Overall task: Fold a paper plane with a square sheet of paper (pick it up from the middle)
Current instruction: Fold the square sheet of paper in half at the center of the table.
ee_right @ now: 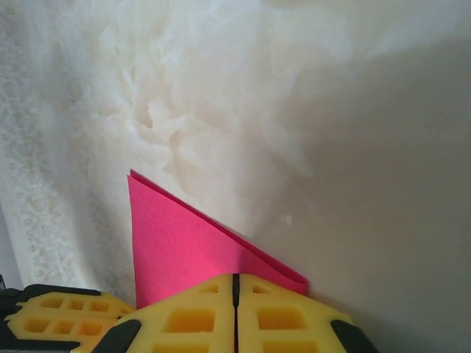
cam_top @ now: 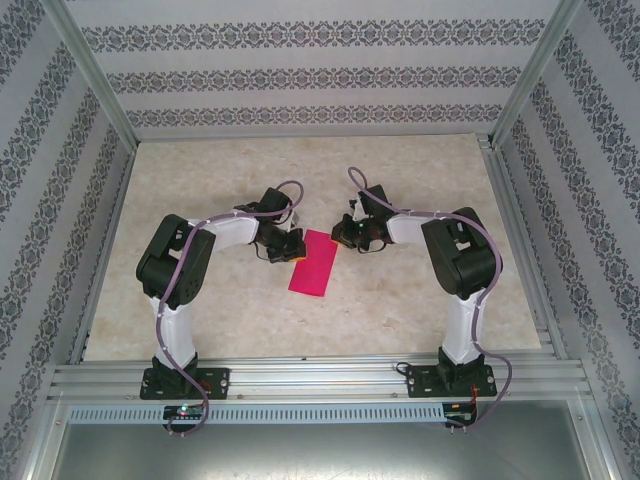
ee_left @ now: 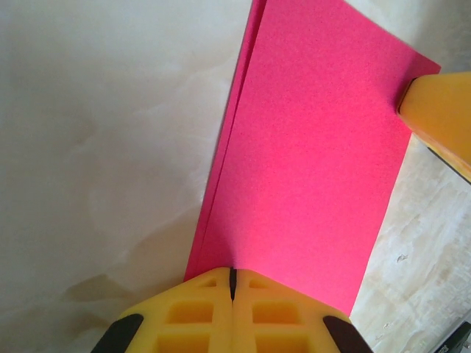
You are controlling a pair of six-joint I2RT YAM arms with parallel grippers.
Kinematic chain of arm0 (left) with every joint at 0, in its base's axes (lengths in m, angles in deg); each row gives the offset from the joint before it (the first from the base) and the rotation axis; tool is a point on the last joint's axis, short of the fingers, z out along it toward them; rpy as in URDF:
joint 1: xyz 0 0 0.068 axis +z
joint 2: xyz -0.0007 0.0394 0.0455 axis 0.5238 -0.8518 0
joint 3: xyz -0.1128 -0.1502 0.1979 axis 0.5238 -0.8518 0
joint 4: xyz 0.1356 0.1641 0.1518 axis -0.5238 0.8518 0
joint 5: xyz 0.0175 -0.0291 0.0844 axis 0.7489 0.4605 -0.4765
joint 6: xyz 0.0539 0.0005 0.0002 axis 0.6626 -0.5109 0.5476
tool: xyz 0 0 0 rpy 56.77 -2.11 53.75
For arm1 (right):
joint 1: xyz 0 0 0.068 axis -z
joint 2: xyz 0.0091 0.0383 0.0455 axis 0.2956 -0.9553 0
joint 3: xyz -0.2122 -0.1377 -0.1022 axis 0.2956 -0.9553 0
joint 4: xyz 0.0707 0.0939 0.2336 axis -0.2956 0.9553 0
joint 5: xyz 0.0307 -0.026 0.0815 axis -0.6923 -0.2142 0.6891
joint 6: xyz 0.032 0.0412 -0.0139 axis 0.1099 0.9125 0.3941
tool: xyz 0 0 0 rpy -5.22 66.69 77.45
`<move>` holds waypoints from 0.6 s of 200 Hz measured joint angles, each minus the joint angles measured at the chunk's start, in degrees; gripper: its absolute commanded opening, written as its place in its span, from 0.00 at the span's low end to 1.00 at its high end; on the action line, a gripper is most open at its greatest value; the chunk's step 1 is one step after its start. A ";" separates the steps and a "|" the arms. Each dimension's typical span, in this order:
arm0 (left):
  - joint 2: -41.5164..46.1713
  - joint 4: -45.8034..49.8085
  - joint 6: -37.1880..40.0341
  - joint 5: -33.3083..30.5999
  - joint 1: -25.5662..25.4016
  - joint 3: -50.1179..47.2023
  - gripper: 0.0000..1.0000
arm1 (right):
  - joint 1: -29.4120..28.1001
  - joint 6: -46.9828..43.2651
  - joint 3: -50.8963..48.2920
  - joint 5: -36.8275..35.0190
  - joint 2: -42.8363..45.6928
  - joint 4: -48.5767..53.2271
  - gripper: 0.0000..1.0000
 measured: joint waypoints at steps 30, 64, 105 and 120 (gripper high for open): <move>0.00 0.00 0.02 0.00 0.00 0.00 0.00 | 0.15 -0.24 1.16 0.50 2.16 1.51 0.07; 0.00 0.00 0.02 0.00 0.00 0.00 0.00 | 0.52 0.31 1.90 1.88 2.67 -0.96 0.06; 0.00 0.00 0.02 0.00 0.00 0.00 0.00 | 0.52 1.20 0.70 1.77 0.20 -3.19 0.06; 0.00 0.00 0.02 0.00 0.00 0.00 0.00 | 0.50 1.09 0.39 0.83 -1.25 -2.82 0.06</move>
